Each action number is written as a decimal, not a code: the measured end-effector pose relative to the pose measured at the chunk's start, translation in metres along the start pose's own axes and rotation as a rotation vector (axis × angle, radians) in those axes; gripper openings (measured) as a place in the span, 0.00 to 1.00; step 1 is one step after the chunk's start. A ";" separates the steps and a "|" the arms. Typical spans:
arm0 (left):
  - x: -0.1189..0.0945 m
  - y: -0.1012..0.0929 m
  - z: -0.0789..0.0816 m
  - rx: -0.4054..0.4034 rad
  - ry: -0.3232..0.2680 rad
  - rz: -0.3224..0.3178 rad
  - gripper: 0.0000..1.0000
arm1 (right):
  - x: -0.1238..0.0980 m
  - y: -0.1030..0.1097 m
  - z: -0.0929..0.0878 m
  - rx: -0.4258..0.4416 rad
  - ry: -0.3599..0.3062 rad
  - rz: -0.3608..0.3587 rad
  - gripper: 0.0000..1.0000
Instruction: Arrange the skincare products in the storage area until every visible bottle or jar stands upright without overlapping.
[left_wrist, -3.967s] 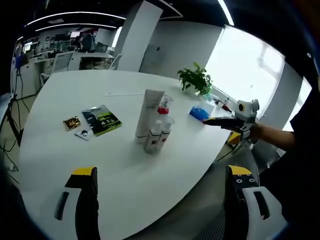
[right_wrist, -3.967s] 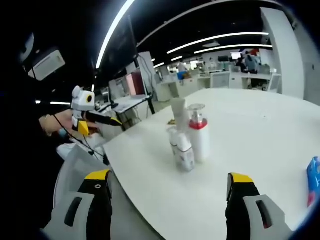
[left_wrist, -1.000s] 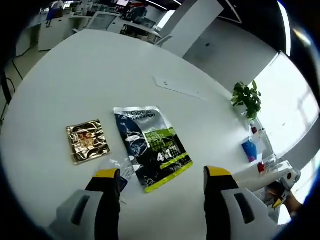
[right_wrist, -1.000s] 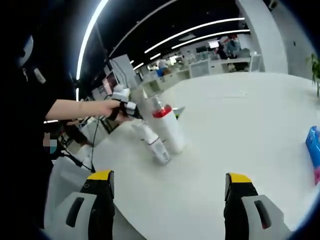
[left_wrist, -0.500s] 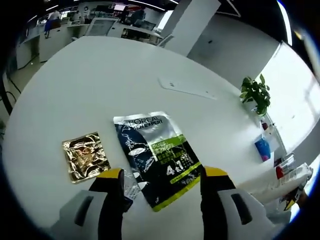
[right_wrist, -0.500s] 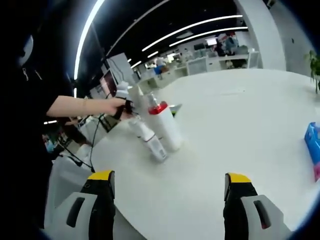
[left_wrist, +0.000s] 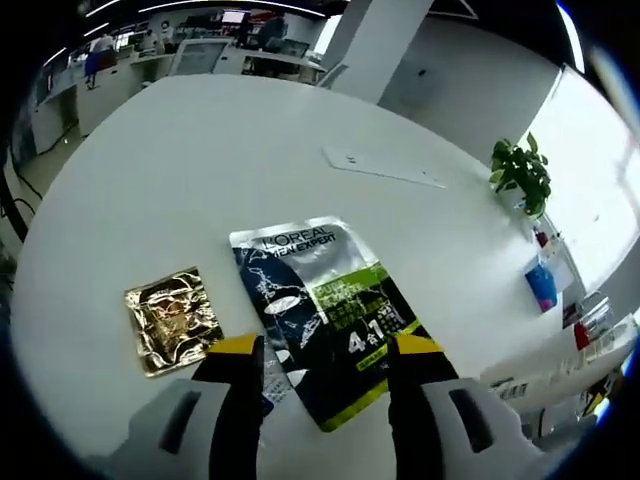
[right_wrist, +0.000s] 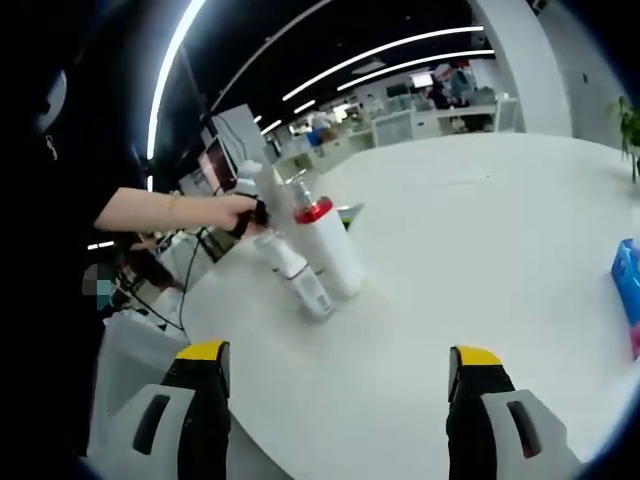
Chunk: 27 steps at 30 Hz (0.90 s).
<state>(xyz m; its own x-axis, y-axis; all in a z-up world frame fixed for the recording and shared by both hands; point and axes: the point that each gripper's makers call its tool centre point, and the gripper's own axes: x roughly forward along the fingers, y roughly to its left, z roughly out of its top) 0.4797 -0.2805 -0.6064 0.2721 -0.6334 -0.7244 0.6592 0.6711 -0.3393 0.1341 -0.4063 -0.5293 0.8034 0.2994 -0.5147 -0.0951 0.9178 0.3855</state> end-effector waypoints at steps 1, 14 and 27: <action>0.001 0.001 0.000 0.002 0.000 0.002 0.41 | 0.000 0.000 0.000 -0.001 0.001 0.001 0.94; 0.005 0.015 -0.004 0.057 -0.010 0.093 0.11 | 0.001 -0.005 -0.003 0.005 0.010 -0.004 0.94; 0.002 0.017 0.001 0.121 -0.032 0.130 0.00 | -0.001 -0.010 -0.005 0.013 0.009 -0.012 0.93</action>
<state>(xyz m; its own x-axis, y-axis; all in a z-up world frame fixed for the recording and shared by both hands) 0.4923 -0.2703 -0.6132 0.3812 -0.5578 -0.7372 0.6960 0.6980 -0.1682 0.1311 -0.4143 -0.5358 0.7991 0.2905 -0.5263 -0.0772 0.9178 0.3893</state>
